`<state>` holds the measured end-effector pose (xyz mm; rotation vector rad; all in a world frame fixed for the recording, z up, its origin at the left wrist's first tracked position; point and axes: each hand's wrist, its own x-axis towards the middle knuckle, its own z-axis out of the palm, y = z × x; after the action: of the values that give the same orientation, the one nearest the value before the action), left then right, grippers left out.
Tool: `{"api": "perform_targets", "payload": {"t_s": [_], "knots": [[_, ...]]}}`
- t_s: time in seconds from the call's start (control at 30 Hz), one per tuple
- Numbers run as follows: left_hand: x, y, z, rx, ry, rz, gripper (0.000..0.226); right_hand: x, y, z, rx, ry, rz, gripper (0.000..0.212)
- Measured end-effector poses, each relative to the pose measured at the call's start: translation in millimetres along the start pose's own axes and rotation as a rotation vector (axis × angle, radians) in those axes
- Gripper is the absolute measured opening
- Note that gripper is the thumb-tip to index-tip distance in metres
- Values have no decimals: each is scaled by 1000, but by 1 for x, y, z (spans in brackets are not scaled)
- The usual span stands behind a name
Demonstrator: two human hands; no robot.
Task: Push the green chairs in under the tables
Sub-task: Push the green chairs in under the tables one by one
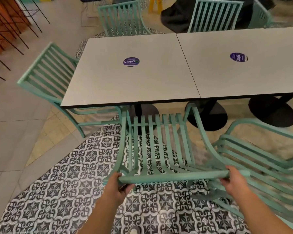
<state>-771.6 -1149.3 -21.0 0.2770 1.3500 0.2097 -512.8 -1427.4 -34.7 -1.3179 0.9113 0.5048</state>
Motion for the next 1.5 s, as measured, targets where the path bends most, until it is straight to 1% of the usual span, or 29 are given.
{"api": "perform_targets", "payload": {"t_s": [0.1,0.27,0.3,0.4,0.43,0.53,0.6,0.7,0.87,1.03,1.13,1.17,1.27,1.4,1.5], "knots": [[2,-2,3,-2,17,6,26,1,-4,1,-3,45,0,10],[3,-2,4,-21,47,9,28,5,-3,-1,-5,35,-5,10],[4,-2,4,-23,49,15,28,5,-2,-1,-3,31,-15,13],[6,-1,3,-14,61,28,25,1,1,0,21,14,-39,31],[6,-2,3,-7,66,26,23,-1,2,-1,33,14,-43,33],[4,-1,3,-1,70,34,16,-5,2,1,45,15,-58,26],[2,-1,4,-8,72,35,15,-4,1,1,49,20,-64,23],[-2,-2,5,-1,75,44,14,0,1,-1,57,1,-27,13],[-5,-3,5,6,90,65,12,3,3,-2,69,-13,-19,12],[-4,-2,3,3,101,70,14,5,5,-1,55,-11,-41,14],[-2,-2,4,10,119,74,19,5,5,-2,50,-37,-53,34],[-3,-2,5,13,122,73,19,5,5,-1,47,-44,-55,37],[-3,0,8,7,122,63,17,4,3,1,42,-54,-52,34],[-1,2,10,-10,133,55,26,4,1,5,34,-55,-49,37],[-1,3,11,-6,135,48,19,3,0,6,22,-54,-52,39]]}}
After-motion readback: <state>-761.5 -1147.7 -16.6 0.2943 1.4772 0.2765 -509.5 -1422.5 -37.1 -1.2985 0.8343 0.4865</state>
